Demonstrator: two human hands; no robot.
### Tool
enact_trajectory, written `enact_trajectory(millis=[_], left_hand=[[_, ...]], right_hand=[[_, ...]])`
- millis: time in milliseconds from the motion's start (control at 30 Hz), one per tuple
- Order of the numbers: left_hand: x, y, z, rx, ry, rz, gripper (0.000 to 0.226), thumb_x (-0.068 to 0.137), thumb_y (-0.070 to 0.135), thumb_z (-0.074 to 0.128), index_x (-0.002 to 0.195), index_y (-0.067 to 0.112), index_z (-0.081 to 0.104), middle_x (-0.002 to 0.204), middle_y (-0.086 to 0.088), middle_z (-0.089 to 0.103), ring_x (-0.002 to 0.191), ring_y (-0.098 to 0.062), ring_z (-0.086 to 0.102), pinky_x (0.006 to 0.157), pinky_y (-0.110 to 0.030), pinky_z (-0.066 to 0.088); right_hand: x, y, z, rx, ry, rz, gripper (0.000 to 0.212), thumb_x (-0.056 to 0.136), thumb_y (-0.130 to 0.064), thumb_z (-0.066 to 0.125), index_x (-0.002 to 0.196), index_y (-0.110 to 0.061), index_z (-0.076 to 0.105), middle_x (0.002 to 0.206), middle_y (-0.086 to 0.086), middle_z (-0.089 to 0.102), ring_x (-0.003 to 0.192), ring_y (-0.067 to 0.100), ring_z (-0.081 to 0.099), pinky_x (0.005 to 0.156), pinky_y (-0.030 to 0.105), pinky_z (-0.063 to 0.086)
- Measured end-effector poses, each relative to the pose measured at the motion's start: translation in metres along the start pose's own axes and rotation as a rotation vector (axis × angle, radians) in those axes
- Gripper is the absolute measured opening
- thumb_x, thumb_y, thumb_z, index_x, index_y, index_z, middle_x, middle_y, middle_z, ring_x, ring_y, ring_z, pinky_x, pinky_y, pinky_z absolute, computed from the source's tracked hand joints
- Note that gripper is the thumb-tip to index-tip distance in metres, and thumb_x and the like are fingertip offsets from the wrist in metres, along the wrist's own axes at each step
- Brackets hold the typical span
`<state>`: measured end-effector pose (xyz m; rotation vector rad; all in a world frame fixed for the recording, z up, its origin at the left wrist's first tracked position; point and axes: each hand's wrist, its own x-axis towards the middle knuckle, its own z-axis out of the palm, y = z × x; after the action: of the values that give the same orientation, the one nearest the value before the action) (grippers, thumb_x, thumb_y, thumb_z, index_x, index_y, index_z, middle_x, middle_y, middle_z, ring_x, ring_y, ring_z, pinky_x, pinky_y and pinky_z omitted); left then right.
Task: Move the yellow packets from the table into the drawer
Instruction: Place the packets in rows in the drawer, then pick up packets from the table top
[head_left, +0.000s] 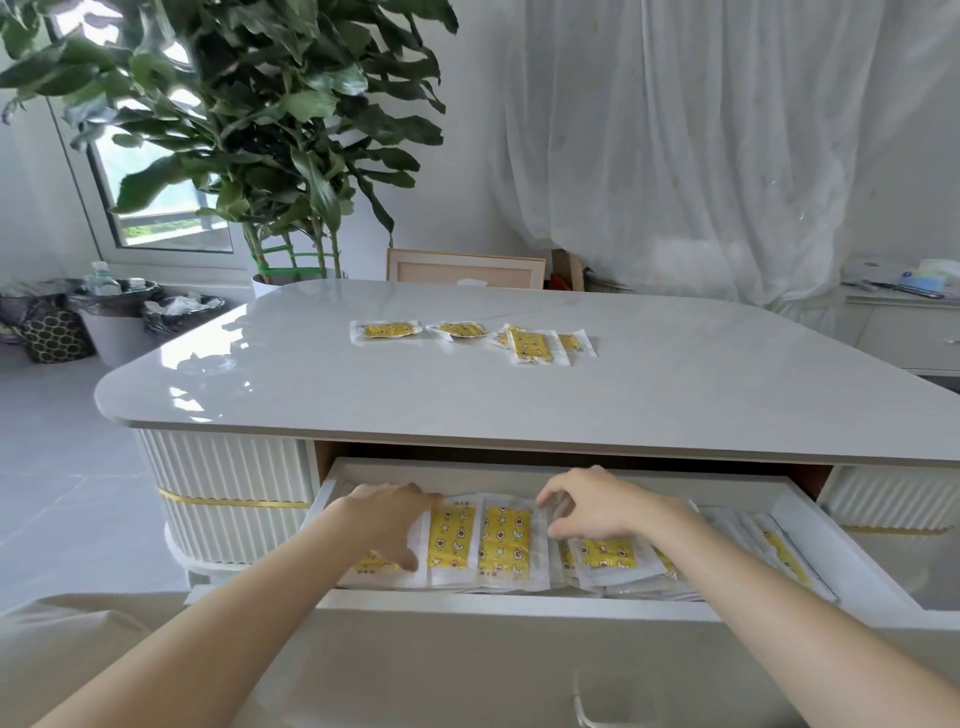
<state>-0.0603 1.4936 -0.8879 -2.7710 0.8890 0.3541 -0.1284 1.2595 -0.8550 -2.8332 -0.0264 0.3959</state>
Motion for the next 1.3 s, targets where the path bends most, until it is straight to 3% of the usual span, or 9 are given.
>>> enact_trajectory(millis=[100, 300, 400, 567, 733, 867, 967, 1133, 1300], left_hand=[[-0.015, 0.007, -0.023, -0.026, 0.118, 0.041, 0.064, 0.09, 0.043, 0.055, 0.147, 0.03, 0.029, 0.14, 0.004, 0.048, 0.124, -0.017, 0.05, 0.093, -0.032, 0.046], [-0.04, 0.006, -0.073, -0.247, 0.382, 0.073, 0.041, 0.093, 0.041, 0.05, 0.133, 0.035, 0.046, 0.119, 0.016, 0.062, 0.097, -0.005, 0.059, 0.081, -0.021, 0.043], [-0.034, -0.003, -0.091, -0.357, 0.504, 0.045, 0.035, 0.093, 0.039, 0.051, 0.128, 0.033, 0.051, 0.113, 0.016, 0.064, 0.093, -0.007, 0.061, 0.083, -0.028, 0.051], [0.008, -0.021, -0.098, -0.492, 0.535, -0.022, 0.038, 0.093, 0.035, 0.053, 0.13, 0.029, 0.05, 0.123, 0.006, 0.06, 0.104, -0.015, 0.059, 0.092, -0.034, 0.049], [0.064, -0.032, -0.089, -0.422, 0.461, -0.086, 0.057, 0.095, 0.037, 0.049, 0.147, 0.029, 0.029, 0.153, -0.002, 0.027, 0.139, -0.025, 0.027, 0.11, -0.043, 0.032], [0.107, -0.033, -0.093, -0.347, 0.481, -0.12, 0.063, 0.096, 0.041, 0.044, 0.151, 0.031, 0.014, 0.159, 0.0, 0.006, 0.147, -0.024, 0.004, 0.115, -0.045, 0.018], [0.141, -0.035, -0.103, -0.243, 0.56, -0.139, 0.061, 0.098, 0.043, 0.038, 0.151, 0.03, 0.011, 0.159, 0.0, 0.002, 0.147, -0.025, -0.004, 0.118, -0.049, 0.008], [0.196, -0.047, -0.121, -0.191, 0.696, -0.175, 0.055, 0.097, 0.051, 0.03, 0.148, 0.035, 0.021, 0.16, 0.005, 0.002, 0.147, -0.023, -0.002, 0.116, -0.055, 0.003], [0.235, -0.068, -0.124, -0.248, 0.642, -0.362, 0.055, 0.093, 0.063, 0.022, 0.143, 0.043, 0.028, 0.159, 0.005, 0.011, 0.146, -0.03, 0.003, 0.113, -0.062, 0.0]], right_hand=[[-0.009, -0.013, -0.019, 0.039, 0.066, -0.038, 0.034, 0.088, -0.029, 0.062, 0.122, -0.029, 0.06, 0.119, -0.004, 0.062, 0.102, 0.012, 0.063, 0.092, 0.036, 0.052], [-0.011, -0.022, -0.054, 0.269, 0.354, -0.029, 0.021, 0.087, -0.026, 0.059, 0.107, -0.03, 0.065, 0.099, -0.008, 0.066, 0.088, 0.01, 0.063, 0.089, 0.038, 0.053], [0.004, -0.02, -0.062, 0.368, 0.499, 0.025, 0.024, 0.088, -0.021, 0.055, 0.109, -0.029, 0.063, 0.103, -0.007, 0.064, 0.094, 0.012, 0.061, 0.086, 0.032, 0.051], [0.049, -0.017, -0.059, 0.409, 0.433, 0.072, 0.043, 0.092, -0.023, 0.053, 0.134, -0.022, 0.045, 0.137, 0.003, 0.045, 0.123, 0.02, 0.045, 0.09, 0.028, 0.038], [0.102, -0.015, -0.048, 0.16, 0.43, 0.148, 0.061, 0.095, -0.036, 0.04, 0.15, -0.029, 0.016, 0.16, 0.003, 0.003, 0.145, 0.031, 0.003, 0.116, 0.048, 0.015], [0.141, -0.012, -0.052, 0.07, 0.441, 0.158, 0.06, 0.095, -0.052, 0.031, 0.149, -0.045, 0.005, 0.158, -0.006, -0.021, 0.144, 0.026, -0.024, 0.108, 0.068, 0.0], [0.171, 0.003, -0.06, 0.0, 0.564, 0.195, 0.064, 0.089, -0.066, 0.032, 0.147, -0.045, 0.015, 0.16, -0.006, -0.009, 0.146, 0.026, -0.017, 0.107, 0.068, 0.0], [0.209, 0.023, -0.08, -0.114, 0.817, 0.151, 0.055, 0.088, -0.07, 0.031, 0.136, -0.043, 0.041, 0.155, -0.004, 0.026, 0.145, 0.024, 0.014, 0.114, 0.056, 0.005], [0.243, 0.035, -0.09, -0.101, 0.744, 0.13, 0.054, 0.087, -0.07, 0.031, 0.135, -0.047, 0.04, 0.153, -0.006, 0.03, 0.143, 0.024, 0.018, 0.114, 0.056, 0.004]])
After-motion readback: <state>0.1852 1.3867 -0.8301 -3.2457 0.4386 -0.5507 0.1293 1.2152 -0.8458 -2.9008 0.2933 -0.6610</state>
